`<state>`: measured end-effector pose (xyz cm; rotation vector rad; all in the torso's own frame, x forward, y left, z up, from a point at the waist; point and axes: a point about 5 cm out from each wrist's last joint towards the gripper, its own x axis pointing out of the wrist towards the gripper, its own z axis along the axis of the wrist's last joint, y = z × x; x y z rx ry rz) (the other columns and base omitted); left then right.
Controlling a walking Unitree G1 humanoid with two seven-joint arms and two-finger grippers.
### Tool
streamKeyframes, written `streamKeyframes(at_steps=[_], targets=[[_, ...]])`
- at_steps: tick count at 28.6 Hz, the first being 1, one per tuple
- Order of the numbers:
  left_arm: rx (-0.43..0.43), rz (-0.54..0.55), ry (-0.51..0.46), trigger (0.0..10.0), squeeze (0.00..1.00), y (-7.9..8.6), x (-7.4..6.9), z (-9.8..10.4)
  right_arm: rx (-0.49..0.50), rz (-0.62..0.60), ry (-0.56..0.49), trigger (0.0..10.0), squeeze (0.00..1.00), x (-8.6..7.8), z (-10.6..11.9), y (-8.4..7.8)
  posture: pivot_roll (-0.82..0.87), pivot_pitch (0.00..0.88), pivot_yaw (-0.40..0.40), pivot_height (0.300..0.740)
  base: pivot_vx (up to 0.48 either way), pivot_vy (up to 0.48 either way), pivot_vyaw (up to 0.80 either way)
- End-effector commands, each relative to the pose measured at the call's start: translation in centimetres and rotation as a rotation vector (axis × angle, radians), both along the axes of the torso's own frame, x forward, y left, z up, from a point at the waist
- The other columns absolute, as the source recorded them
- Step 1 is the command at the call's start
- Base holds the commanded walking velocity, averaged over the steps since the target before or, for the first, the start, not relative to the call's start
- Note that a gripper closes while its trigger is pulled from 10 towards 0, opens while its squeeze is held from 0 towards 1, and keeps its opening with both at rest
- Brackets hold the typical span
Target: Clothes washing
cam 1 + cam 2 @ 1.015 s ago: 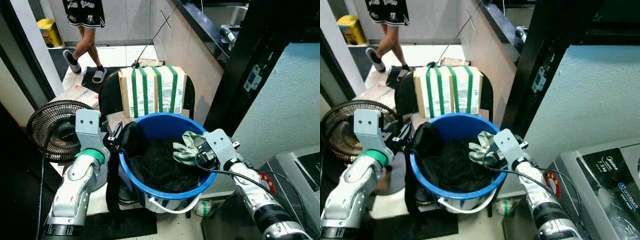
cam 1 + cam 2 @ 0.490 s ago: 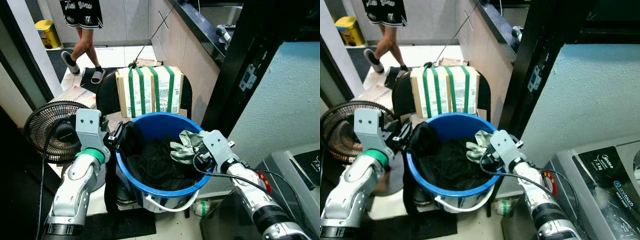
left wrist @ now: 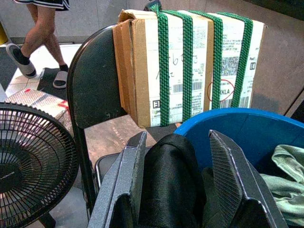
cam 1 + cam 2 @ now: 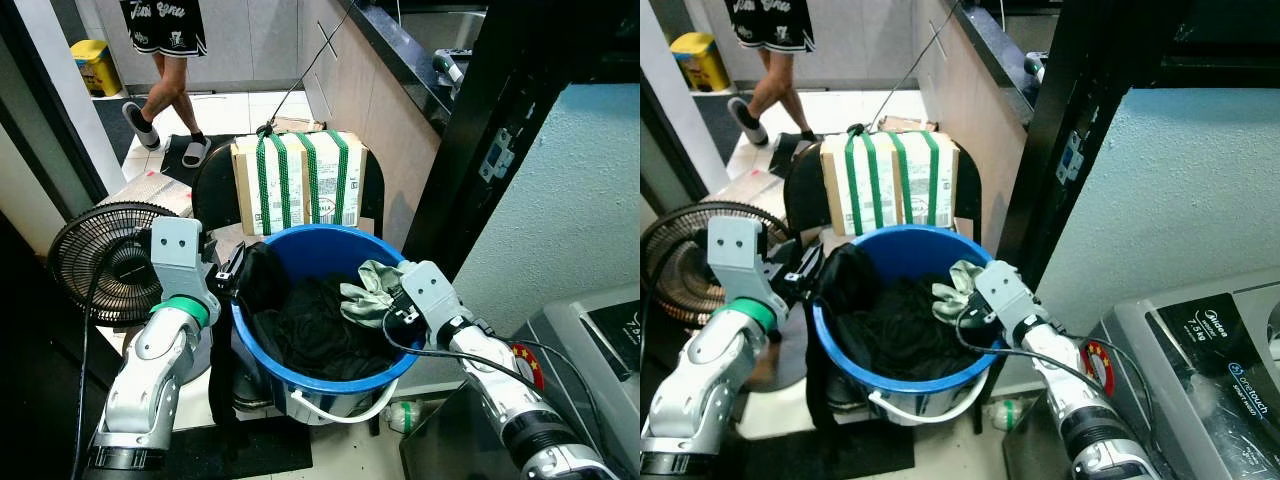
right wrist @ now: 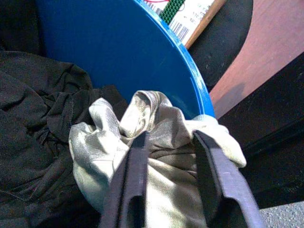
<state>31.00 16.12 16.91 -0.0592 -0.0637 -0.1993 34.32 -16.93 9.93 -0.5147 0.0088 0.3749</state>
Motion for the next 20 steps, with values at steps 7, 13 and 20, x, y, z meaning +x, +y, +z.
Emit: streamKeyframes(at_steps=[7, 13, 20], targets=[[0.012, 0.004, 0.02, 10.0, 0.0, 0.2, 0.0, -0.3, -0.021, 0.016, 0.011, 2.4, 0.0, -0.4, -0.8, 0.4, 0.12, 0.066, 0.035, 0.74, 0.0, 0.0, 0.0], [0.014, 0.002, 0.02, 10.0, 0.0, 0.2, 0.0, -0.3, -0.007, 0.012, -0.011, 0.7, 0.0, -0.3, -0.5, 0.5, 0.12, 0.066, 0.035, 0.74, 0.0, 0.0, 0.0], [0.011, 0.001, 0.018, 10.0, 0.0, 0.2, -0.1, -0.2, 0.1, 0.013, -0.14, 10.0, 1.0, -0.1, 1.5, 0.5, 0.12, 0.064, 0.035, 0.74, 0.0, 0.0, 0.0]])
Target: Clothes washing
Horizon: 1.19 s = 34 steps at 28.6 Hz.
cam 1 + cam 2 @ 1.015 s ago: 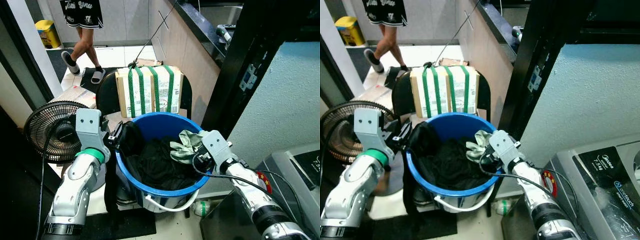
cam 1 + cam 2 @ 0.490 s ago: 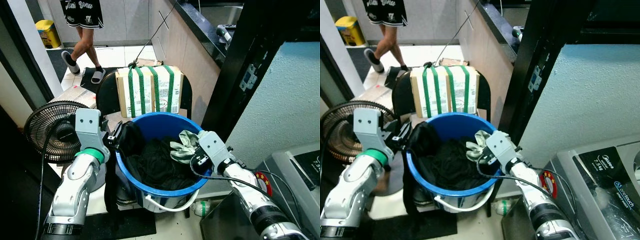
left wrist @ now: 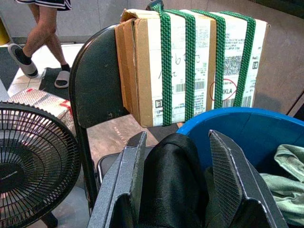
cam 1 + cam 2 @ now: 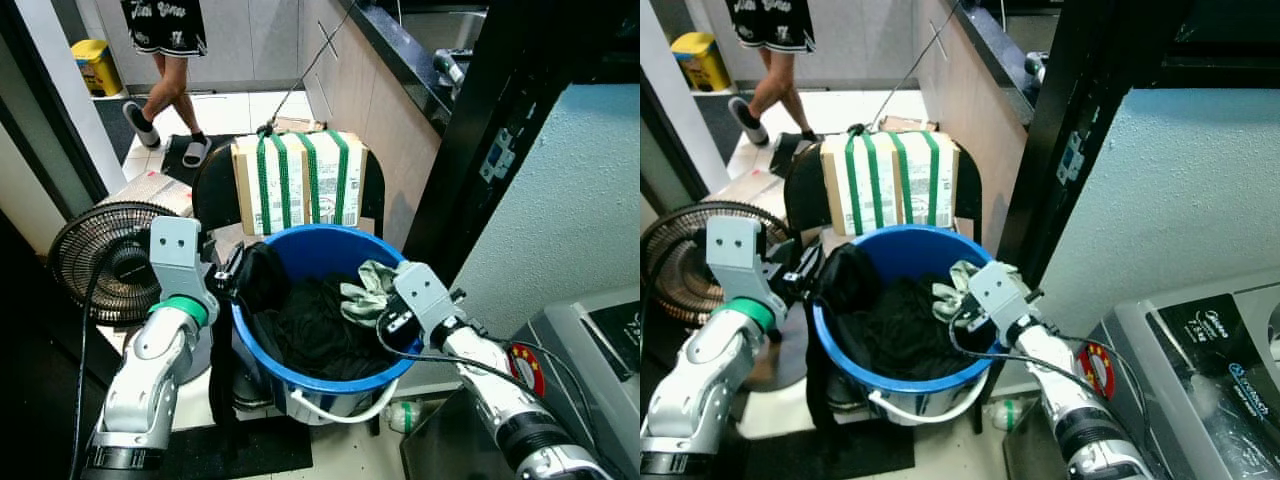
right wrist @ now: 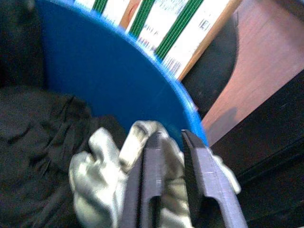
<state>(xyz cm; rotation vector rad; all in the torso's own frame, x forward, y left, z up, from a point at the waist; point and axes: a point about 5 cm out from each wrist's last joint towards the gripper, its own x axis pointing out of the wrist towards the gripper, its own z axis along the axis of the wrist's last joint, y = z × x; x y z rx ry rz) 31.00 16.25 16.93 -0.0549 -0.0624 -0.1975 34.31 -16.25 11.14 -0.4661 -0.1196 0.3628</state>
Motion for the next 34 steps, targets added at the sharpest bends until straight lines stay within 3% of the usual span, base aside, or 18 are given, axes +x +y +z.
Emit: streamKeyframes(at_steps=[1, 7, 8, 12, 16, 17, 23, 24, 28, 34], targets=[[0.006, -0.001, 0.017, 10.0, 0.0, 0.0, -0.1, -0.2, 0.03, -0.005, -0.025, 10.0, 1.0, -0.1, 0.3, -0.2, 0.12, 0.064, 0.035, 0.74, 0.0, 0.0, 0.0], [0.005, -0.005, 0.017, 10.0, 0.0, 0.0, -0.1, -0.2, 0.007, -0.033, 0.008, 10.0, 1.0, -0.1, -0.2, -0.6, 0.12, 0.064, 0.035, 0.74, 0.0, 0.0, 0.0], [0.007, -0.007, 0.018, 10.0, 0.0, 0.0, 0.0, -0.2, -0.021, -0.034, 0.044, 10.0, 0.0, -0.1, -0.7, -0.6, 0.12, 0.064, 0.035, 0.74, 0.0, 0.0, 0.0], [0.01, -0.008, 0.02, 10.0, 0.0, 0.0, 0.0, -0.2, -0.09, -0.049, 0.1, 10.0, 0.0, -0.2, -1.8, -0.7, 0.12, 0.063, 0.038, 0.74, 0.0, 0.0, 0.0], [0.01, -0.007, 0.019, 10.0, 0.0, 0.0, 0.0, -0.2, -0.069, -0.078, 0.104, 10.0, 0.0, -0.2, -1.9, -1.0, 0.13, 0.063, 0.037, 0.74, 0.0, 0.0, 0.0], [0.01, -0.006, 0.018, 10.0, 0.0, 0.0, 0.0, -0.1, -0.041, -0.109, 0.1, 10.0, 1.0, -0.1, -1.8, -1.4, 0.13, 0.063, 0.037, 0.74, 0.0, 0.0, 0.0], [0.014, -0.004, 0.019, 10.0, 0.0, 0.2, 0.0, -0.2, -0.042, -0.151, 0.095, 10.0, 1.0, 0.0, -1.8, -2.1, 0.13, 0.064, 0.037, 0.74, 0.0, 0.0, 0.0], [0.015, -0.004, 0.02, 10.0, 0.0, 0.2, 0.0, -0.2, -0.051, -0.145, 0.111, 10.0, 0.0, -0.1, -2.1, -2.1, 0.13, 0.063, 0.038, 0.74, 0.0, 0.0, 0.0], [0.014, -0.007, 0.02, 10.0, 0.0, 0.1, -0.1, -0.2, -0.132, -0.084, 0.185, 10.0, 0.0, -0.7, -3.4, -1.6, 0.13, 0.063, 0.038, 0.74, 0.0, 0.0, 0.0], [0.013, -0.011, 0.019, 10.0, 0.0, 0.0, 0.0, -0.2, -0.22, -0.044, 0.199, 10.0, 0.0, -1.2, -4.3, -1.3, 0.13, 0.058, 0.038, 0.74, 0.0, 0.0, 0.0]])
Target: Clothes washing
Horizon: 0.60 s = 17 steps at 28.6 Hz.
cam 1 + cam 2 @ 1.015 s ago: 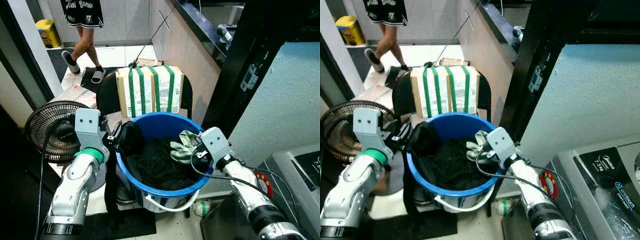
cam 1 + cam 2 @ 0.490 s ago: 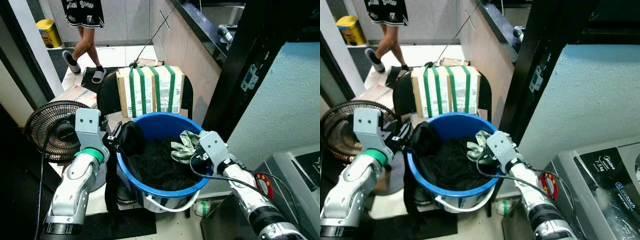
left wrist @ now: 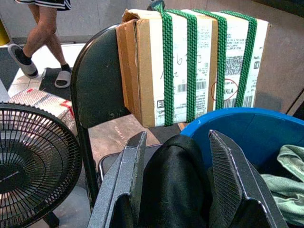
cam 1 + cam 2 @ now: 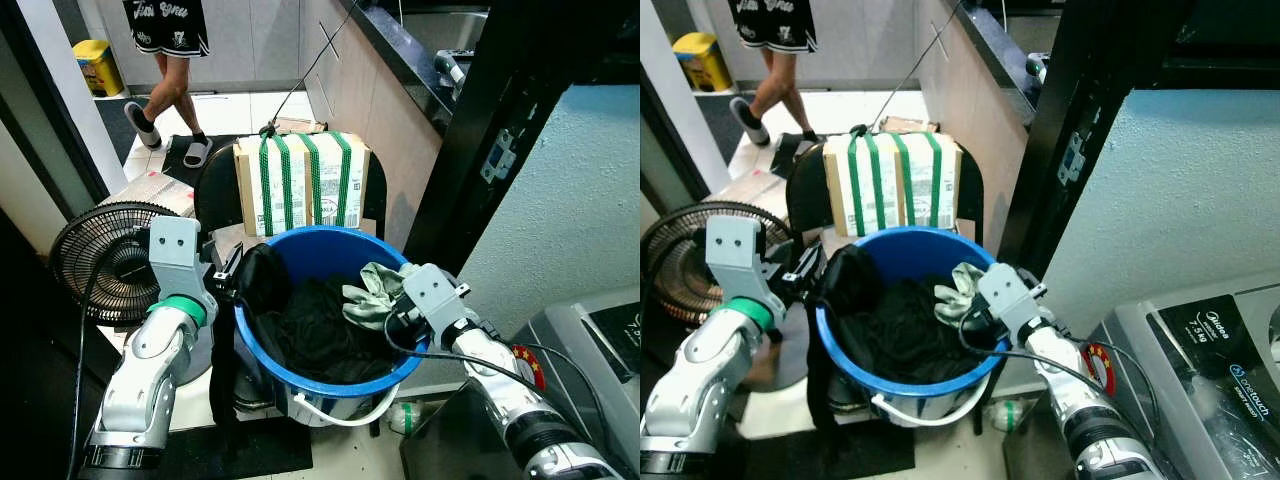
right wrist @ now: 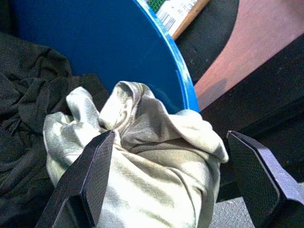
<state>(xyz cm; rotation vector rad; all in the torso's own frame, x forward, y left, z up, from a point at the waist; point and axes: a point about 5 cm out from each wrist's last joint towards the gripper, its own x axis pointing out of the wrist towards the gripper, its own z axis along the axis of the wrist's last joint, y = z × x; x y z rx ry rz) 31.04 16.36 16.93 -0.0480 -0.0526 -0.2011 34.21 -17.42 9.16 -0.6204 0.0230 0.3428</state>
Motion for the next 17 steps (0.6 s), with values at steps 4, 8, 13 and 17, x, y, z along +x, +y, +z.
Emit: streamKeyframes(at_steps=[4, 8, 13, 17], targets=[[0.004, -0.008, 0.01, 10.0, 0.0, -0.14, -0.01, -0.17, -0.046, 0.007, 0.1, 10.0, 0.0, -1.17, -2.41, -0.17, 0.12, 0.054, 0.038, 0.74, 0.0, 0.0, 0.0], [0.004, -0.011, 0.011, 10.0, 0.0, -0.23, -0.01, -0.19, -0.089, 0.028, 0.093, 10.0, 0.0, -1.37, -2.56, 0.0, 0.12, 0.049, 0.039, 0.74, 0.0, 0.0, 0.0], [-0.004, -0.012, 0.012, 10.0, 0.0, -0.27, 0.0, -0.18, -0.107, 0.047, 0.089, 10.0, 0.0, -1.37, -2.48, 0.31, 0.12, 0.049, 0.038, 0.74, 0.0, 0.0, 0.0], [-0.01, -0.009, 0.013, 10.0, 0.0, -0.28, 0.0, -0.2, -0.097, 0.073, 0.08, 10.0, 0.0, -0.98, -1.76, 0.68, 0.12, 0.056, 0.035, 0.74, 0.0, 0.0, 0.0]])
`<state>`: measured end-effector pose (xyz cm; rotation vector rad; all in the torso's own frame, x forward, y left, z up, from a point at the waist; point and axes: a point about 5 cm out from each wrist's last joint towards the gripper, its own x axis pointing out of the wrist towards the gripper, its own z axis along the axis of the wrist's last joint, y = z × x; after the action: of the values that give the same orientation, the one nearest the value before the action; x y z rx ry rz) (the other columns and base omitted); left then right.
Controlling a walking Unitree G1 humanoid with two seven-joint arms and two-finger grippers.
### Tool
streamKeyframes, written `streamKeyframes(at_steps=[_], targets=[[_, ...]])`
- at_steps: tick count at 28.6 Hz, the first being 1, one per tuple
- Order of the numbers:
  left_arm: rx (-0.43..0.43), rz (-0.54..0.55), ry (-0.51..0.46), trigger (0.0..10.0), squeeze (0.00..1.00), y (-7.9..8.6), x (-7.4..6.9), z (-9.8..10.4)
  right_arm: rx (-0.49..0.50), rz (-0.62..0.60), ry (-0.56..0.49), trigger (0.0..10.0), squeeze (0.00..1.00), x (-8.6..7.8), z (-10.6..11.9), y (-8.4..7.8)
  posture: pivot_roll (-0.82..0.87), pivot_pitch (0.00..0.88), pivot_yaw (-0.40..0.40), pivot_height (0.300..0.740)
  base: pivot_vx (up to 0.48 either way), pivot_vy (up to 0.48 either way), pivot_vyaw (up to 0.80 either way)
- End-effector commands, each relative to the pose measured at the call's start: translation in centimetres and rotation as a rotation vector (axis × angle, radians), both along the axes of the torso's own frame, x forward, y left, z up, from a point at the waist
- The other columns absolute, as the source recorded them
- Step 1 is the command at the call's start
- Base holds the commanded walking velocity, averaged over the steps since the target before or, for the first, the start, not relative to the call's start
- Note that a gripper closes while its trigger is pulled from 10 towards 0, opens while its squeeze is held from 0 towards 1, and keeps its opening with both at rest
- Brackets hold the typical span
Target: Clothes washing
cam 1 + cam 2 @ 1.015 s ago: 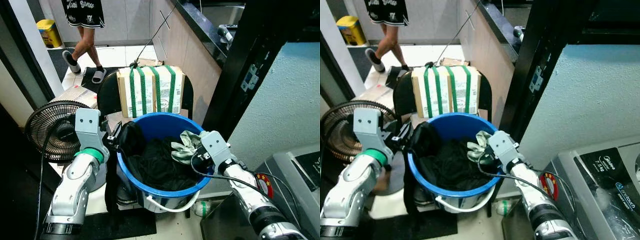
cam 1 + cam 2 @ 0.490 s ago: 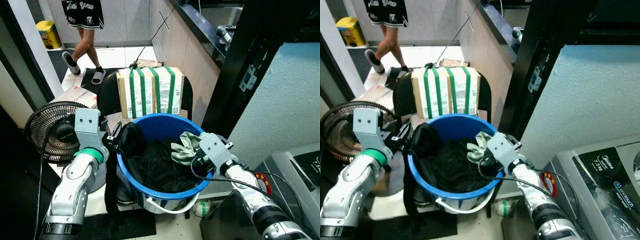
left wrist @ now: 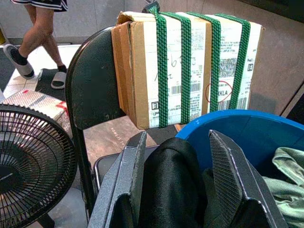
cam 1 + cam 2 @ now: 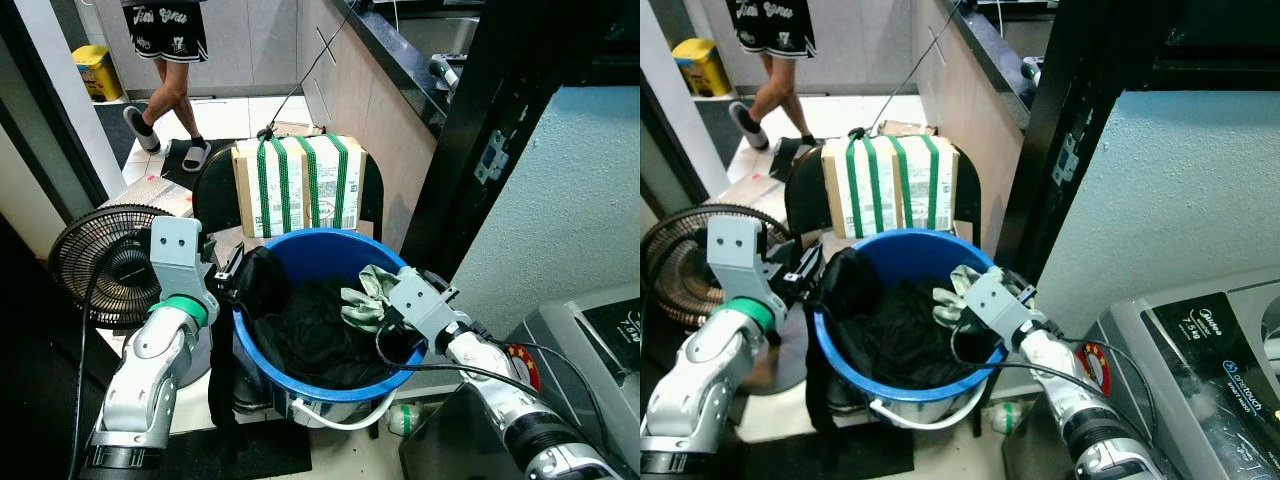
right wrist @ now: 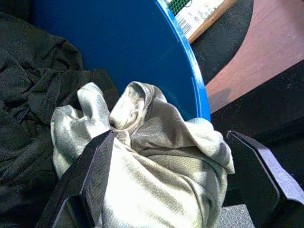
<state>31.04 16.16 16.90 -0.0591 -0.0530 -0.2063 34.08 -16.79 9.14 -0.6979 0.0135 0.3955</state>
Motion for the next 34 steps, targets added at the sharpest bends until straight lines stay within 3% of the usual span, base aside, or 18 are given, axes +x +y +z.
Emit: streamKeyframes(at_steps=[1, 6, 12, 15, 16, 17, 19, 21, 25, 26, 28, 29, 30, 32, 34], targets=[[-0.001, -0.002, 0.013, 10.0, 0.0, 0.0, 0.0, -0.2, -0.037, 0.05, 0.128, 10.0, 0.0, -0.8, -1.8, 0.3, 0.12, 0.056, 0.035, 0.74, 0.0, 0.0, 0.0], [-0.005, 0.003, 0.016, 10.0, 0.0, 0.0, -0.1, -0.3, -0.099, 0.181, 0.223, 10.0, 0.0, -1.0, -1.9, 1.5, 0.12, 0.061, 0.032, 0.74, 0.0, 0.0, 0.0], [-0.011, 0.007, 0.019, 10.0, 0.0, -0.1, -0.2, -0.4, -0.111, 0.198, 0.19, 10.0, 0.0, -0.8, -1.1, 1.8, 0.11, 0.073, 0.023, 0.74, 0.0, 0.0, 0.0], [-0.015, 0.009, 0.018, 10.0, 0.0, -0.2, -0.3, -0.4, -0.029, 0.165, 0.133, 10.0, 0.0, -0.5, -0.2, 1.9, 0.11, 0.073, 0.023, 0.74, 0.0, 0.0, 0.0], [-0.016, 0.009, 0.017, 10.0, 0.0, -0.2, -0.3, -0.4, 0.084, 0.135, 0.106, 10.0, 0.0, -0.1, 0.7, 2.1, 0.12, 0.071, 0.02, 0.74, 0.0, 0.0, 0.0], [-0.016, 0.009, 0.017, 10.0, 0.0, -0.2, -0.3, -0.4, 0.084, 0.135, 0.106, 10.0, 0.0, -0.1, 0.7, 2.1, 0.12, 0.071, 0.02, 0.74, 0.0, 0.0, 0.0], [-0.017, 0.012, 0.014, 10.0, 0.0, -0.1, -0.3, -0.3, 0.454, 0.109, -0.012, 10.0, 0.0, 0.6, 4.3, 2.6, 0.12, 0.068, 0.022, 0.74, 0.0, 0.0, 0.0], [-0.018, 0.015, 0.012, 10.0, 0.0, 0.1, -0.3, -0.2, 0.717, 0.104, -0.115, 10.0, 0.0, 0.8, 7.1, 2.1, 0.12, 0.068, 0.022, 0.74, 0.0, 0.0, 0.0], [-0.019, 0.016, 0.011, 10.0, 0.0, 0.2, -0.2, -0.2, 0.699, 0.059, -0.073, 10.0, 0.0, 1.0, 6.8, 1.3, 0.12, 0.064, 0.027, 0.74, 0.0, 0.0, 0.0], [-0.02, 0.015, 0.012, 10.0, 0.0, 0.2, -0.2, -0.1, 0.519, 0.004, 0.055, 10.0, 0.0, 1.0, 4.6, 0.1, 0.12, 0.064, 0.027, 0.74, 0.0, 0.0, 0.0], [-0.02, 0.015, 0.012, 10.0, 0.0, 0.2, -0.2, -0.1, 0.519, 0.004, 0.055, 10.0, 0.0, 1.0, 4.6, 0.1, 0.12, 0.064, 0.027, 0.74, 0.0, 0.0, 0.0], [-0.02, 0.014, 0.012, 10.0, 0.0, 0.2, -0.1, -0.1, 0.436, -0.004, 0.101, 10.0, 0.0, 0.8, 3.8, -0.3, 0.12, 0.064, 0.027, 0.74, 0.0, 0.0, 0.0], [-0.02, 0.014, 0.012, 10.0, 0.0, 0.2, -0.1, -0.1, 0.436, -0.004, 0.101, 10.0, 0.0, 0.8, 3.8, -0.3, 0.12, 0.064, 0.027, 0.74, 0.0, 0.0, 0.0], [-0.022, 0.011, 0.013, 10.0, 0.0, 0.1, -0.1, -0.1, 0.328, -0.004, 0.186, 10.0, 0.0, 0.0, 2.2, -0.7, 0.11, 0.06, 0.034, 0.74, 0.0, 0.0, 0.0], [-0.025, 0.007, 0.014, 10.0, 0.0, 0.0, 0.0, -0.1, 0.361, -0.044, 0.213, 10.0, 0.0, -0.6, 1.7, -0.9, 0.11, 0.06, 0.034, 0.74, 0.0, 0.0, 0.0]])
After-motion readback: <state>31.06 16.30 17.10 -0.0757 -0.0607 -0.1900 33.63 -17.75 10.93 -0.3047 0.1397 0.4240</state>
